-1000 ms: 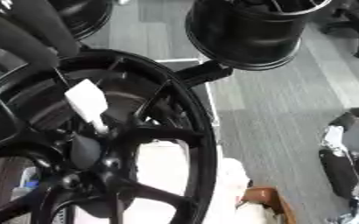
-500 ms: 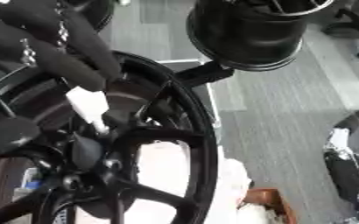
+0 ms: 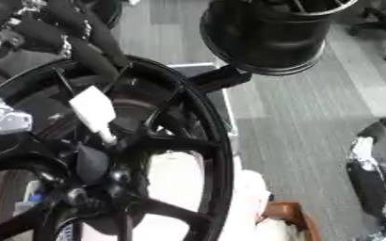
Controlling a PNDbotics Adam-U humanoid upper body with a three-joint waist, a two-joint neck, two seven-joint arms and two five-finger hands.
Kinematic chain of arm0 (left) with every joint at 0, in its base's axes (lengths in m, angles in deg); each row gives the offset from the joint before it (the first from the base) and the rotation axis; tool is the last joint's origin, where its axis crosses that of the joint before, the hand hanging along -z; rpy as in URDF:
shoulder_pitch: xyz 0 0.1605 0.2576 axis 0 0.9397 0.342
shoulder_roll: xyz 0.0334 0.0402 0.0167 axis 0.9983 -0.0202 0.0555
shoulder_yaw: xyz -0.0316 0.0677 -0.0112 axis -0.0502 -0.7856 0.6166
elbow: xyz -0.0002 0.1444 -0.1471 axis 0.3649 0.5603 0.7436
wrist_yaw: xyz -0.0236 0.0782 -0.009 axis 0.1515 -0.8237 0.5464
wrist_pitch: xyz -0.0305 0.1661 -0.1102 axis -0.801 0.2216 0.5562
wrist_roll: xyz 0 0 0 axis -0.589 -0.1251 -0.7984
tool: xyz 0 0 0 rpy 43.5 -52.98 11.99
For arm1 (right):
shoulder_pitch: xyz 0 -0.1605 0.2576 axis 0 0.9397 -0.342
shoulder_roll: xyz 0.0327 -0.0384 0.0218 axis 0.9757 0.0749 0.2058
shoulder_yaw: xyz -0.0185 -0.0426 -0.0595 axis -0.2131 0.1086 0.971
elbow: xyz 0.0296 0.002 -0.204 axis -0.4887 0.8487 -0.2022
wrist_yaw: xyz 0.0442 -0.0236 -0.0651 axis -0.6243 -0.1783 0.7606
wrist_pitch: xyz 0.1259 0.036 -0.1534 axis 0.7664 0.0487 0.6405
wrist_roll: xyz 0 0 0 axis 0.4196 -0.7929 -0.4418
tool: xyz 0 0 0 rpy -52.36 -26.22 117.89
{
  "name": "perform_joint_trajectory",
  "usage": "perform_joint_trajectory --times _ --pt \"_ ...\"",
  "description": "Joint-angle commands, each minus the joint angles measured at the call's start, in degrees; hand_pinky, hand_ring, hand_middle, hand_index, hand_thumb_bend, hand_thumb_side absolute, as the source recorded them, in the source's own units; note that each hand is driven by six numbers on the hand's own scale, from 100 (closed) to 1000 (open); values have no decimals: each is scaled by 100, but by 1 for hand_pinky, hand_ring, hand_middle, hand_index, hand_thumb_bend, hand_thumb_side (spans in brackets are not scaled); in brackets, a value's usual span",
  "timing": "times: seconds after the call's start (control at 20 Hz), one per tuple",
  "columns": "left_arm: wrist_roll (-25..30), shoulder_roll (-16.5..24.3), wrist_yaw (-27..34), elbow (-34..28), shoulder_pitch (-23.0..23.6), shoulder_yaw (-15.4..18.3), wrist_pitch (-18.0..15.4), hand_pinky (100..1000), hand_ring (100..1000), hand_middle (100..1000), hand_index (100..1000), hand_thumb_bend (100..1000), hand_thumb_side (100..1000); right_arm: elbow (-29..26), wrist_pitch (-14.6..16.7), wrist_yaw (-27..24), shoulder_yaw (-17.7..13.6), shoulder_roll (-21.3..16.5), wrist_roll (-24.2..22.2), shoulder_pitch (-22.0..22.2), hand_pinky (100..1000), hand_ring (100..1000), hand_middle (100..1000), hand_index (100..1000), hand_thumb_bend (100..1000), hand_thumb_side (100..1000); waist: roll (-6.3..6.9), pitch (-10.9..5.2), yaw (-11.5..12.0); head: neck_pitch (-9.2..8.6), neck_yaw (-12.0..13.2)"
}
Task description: Pull the pin out of the wheel hub.
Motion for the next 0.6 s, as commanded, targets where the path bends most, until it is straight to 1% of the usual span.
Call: perform_joint_trajectory --times 0.05,0.25,0.45,0.5,0.6 --pt "1380 39 -211 177 -37 39 -1487 877 880 855 903 100 729 -70 -1 -46 -5 -138 -16 -19 849 758 609 788 100 360 4 -90 -2 -11 23" --pt "1380 32 -330 344 29 -32 -1587 885 885 858 928 100 824 -70 -4 -52 5 -134 -20 -36 849 758 609 788 100 362 5 -71 -5 -3 42" --pt "1380 34 -423 448 79 -87 -1722 892 889 860 922 100 870 -70 -7 -63 11 -123 -19 -44 849 758 609 788 100 364 3 -58 -6 -12 38" --pt "1380 34 -451 469 90 -109 -1765 896 891 859 920 100 945 -70 -10 -65 12 -120 -17 -44 849 758 608 788 100 365 3 -54 -8 -14 36" --pt "1380 33 -496 513 111 -152 -1856 898 891 858 918 100 1000 -70 -14 -70 13 -112 -11 -48 849 758 608 788 100 366 5 -47 -14 -18 39"
